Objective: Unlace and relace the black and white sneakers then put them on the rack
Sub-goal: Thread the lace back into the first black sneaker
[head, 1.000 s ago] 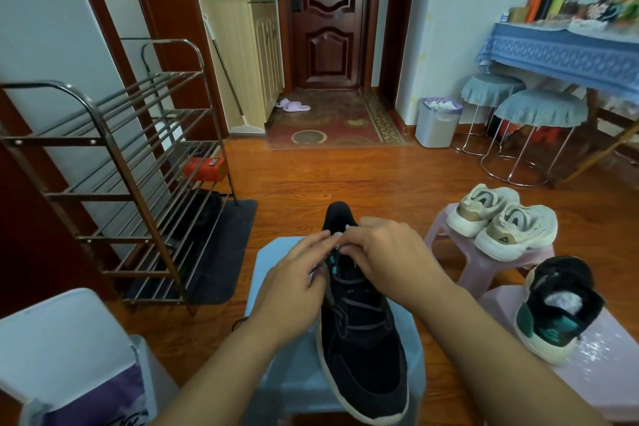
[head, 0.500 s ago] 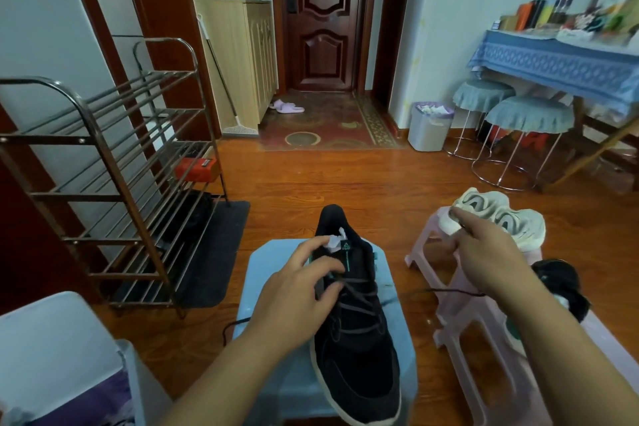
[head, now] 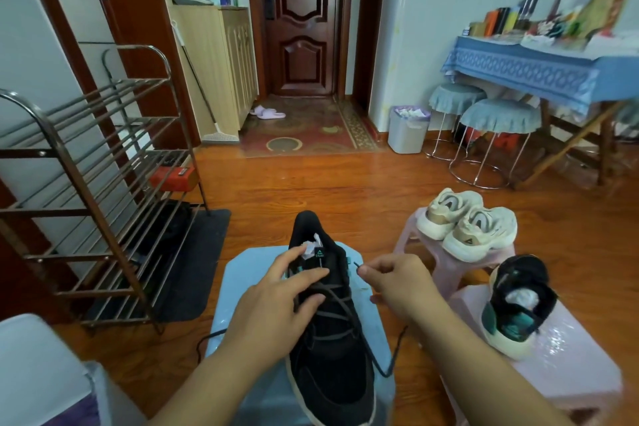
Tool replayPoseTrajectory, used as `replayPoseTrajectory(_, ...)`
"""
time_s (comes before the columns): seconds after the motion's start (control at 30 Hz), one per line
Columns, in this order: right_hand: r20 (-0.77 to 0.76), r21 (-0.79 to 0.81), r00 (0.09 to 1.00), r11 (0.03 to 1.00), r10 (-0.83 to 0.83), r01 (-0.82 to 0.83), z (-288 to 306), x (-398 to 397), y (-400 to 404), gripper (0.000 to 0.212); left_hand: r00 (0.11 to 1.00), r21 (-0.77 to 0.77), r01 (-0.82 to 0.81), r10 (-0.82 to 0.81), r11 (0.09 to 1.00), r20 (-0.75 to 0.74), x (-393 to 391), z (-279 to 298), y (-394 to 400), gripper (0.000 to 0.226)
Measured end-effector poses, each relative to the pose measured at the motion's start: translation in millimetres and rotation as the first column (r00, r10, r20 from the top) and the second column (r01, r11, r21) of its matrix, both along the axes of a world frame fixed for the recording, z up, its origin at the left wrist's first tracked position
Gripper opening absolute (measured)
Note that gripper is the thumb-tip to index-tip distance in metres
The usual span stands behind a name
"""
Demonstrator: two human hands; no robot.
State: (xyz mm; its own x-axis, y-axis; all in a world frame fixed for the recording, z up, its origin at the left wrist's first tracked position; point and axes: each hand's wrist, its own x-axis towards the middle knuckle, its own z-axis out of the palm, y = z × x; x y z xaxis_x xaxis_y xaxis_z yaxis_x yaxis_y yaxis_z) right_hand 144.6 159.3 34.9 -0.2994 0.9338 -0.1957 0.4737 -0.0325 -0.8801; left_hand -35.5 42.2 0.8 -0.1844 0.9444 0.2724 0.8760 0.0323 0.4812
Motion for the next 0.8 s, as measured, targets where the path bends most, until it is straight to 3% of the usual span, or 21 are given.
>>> replayPoseTrajectory(0.2,0.033,-0.002,0.999,1.000,0.027,-0.027,-1.5,-8.9,-5.6,0.014,0.999,0.011,0.002,-0.003,1.000,0.046,-1.5,-0.2,0.3,0.041)
replayPoseTrajectory(0.47,-0.211,-0.153,0.967,0.982,-0.139,0.108,-8.0,-17.2,-10.1,0.019,0.998,0.000,0.014,-0.014,1.000,0.061,-2.5,-2.7,1.0,0.041)
replayPoseTrajectory(0.6,-0.213,0.013,0.970,0.992,-0.120,0.126,-12.0,-26.5,-7.8,0.002,0.998,-0.003,0.034,-0.034,0.999,0.053,-6.2,-3.1,2.0,0.042)
replayPoseTrajectory(0.8,-0.034,0.242,0.999,0.970,0.041,-0.032,2.5,-34.4,6.1,0.015,0.997,-0.003,0.061,-0.061,0.998,0.044,-9.7,-3.7,2.1,0.043)
